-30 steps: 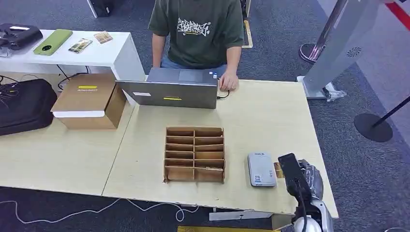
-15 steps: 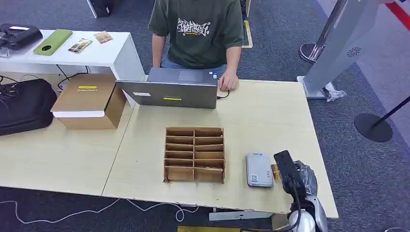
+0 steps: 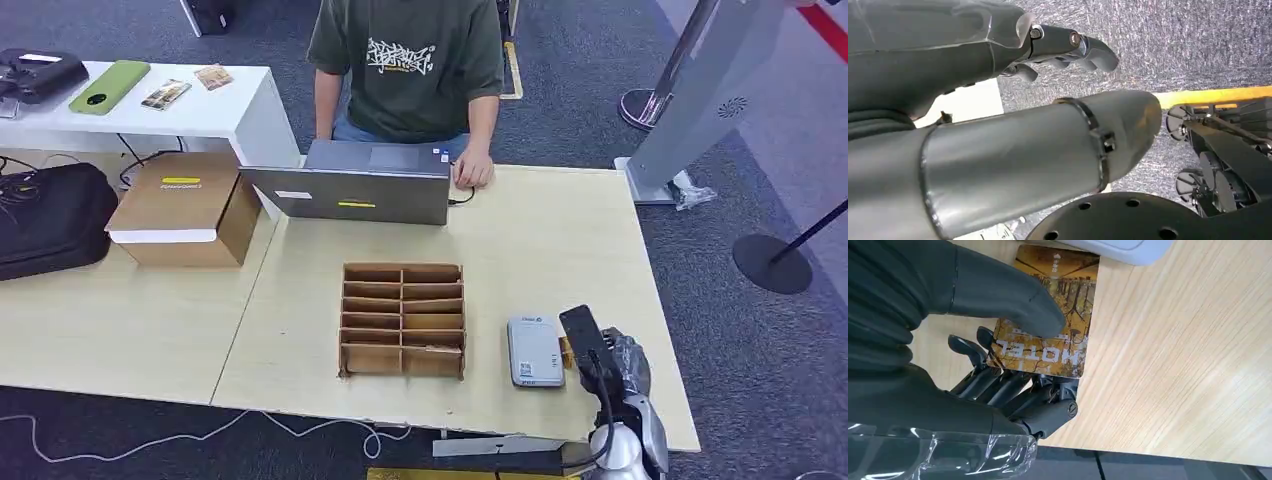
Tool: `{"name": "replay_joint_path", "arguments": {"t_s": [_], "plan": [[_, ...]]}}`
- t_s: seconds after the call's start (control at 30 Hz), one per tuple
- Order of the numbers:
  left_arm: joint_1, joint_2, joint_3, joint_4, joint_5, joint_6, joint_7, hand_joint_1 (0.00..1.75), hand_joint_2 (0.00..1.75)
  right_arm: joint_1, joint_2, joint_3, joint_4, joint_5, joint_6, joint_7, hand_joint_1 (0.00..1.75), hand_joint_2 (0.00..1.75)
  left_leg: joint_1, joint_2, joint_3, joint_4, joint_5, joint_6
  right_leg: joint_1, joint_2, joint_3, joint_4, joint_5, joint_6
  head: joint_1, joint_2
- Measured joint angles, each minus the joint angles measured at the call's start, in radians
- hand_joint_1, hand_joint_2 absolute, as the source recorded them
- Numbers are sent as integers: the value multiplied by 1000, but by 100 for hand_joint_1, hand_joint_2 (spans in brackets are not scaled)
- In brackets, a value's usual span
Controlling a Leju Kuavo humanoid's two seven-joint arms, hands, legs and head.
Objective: Pass the card to the sensor for recognition and then transmit it.
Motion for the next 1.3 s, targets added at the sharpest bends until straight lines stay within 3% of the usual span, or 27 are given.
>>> {"name": "replay_joint_path", "arguments": {"t_s": [0.23,0.37,0.77,1.07,1.3], "plan": [[1,-3,0,0,7,3,-5,0,0,9,2,7,-35,51,-53,-10,175,175,0,0,0,0,0,0,0,0,0,0,0,0,0,0],[1,-5,0,0,10,3,-9,0,0,47,13,34,-142,85,-79,-15,175,175,0,0,0,0,0,0,0,0,0,0,0,0,0,0],[1,-10,0,0,7,1,-9,0,0,161,32,126,-395,110,-71,31,175,175,0,0,0,0,0,0,0,0,0,0,0,0,0,0],[-1,-7,0,0,9,-1,1,0,0,193,45,173,-401,4,-63,53,175,175,0,0,0,0,0,0,0,0,0,0,0,0,0,0],[0,-5,0,0,20,0,3,0,0,170,58,183,-334,-49,-62,52,175,175,0,0,0,0,0,0,0,0,0,0,0,0,0,0]]}}
